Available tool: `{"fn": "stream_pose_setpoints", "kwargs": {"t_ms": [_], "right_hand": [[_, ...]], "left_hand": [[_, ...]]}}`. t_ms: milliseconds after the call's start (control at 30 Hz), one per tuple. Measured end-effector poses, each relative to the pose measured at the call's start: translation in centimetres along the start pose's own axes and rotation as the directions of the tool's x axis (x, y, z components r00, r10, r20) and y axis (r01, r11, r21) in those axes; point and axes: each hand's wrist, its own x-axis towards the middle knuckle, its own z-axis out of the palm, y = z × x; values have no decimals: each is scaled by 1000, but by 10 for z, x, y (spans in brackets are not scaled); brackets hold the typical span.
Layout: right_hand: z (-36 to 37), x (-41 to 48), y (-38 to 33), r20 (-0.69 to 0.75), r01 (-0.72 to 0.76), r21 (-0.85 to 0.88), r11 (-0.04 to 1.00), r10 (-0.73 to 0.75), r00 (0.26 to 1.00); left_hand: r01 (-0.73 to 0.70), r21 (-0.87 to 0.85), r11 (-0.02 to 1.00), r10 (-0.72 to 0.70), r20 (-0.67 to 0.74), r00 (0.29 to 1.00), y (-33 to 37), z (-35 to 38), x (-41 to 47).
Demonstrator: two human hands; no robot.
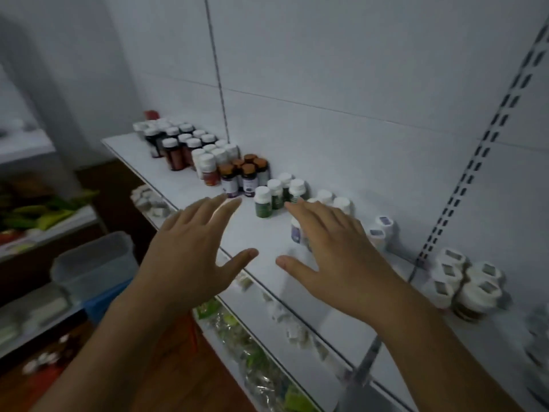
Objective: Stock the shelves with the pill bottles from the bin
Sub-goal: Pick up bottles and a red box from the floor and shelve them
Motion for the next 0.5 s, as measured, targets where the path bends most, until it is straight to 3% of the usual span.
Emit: {"fn": "stream_pose_setpoints", "kwargs": {"t_ms": [267, 500], "right_hand": [[82, 126, -168, 133, 248, -38, 968, -241, 961], [168, 226, -328, 213, 424, 19, 905, -418, 883]], "left_hand": [[236, 48, 971, -236, -6, 972, -195, -1, -70], [469, 77, 880, -472, 30, 881, -366, -3, -141]]}}
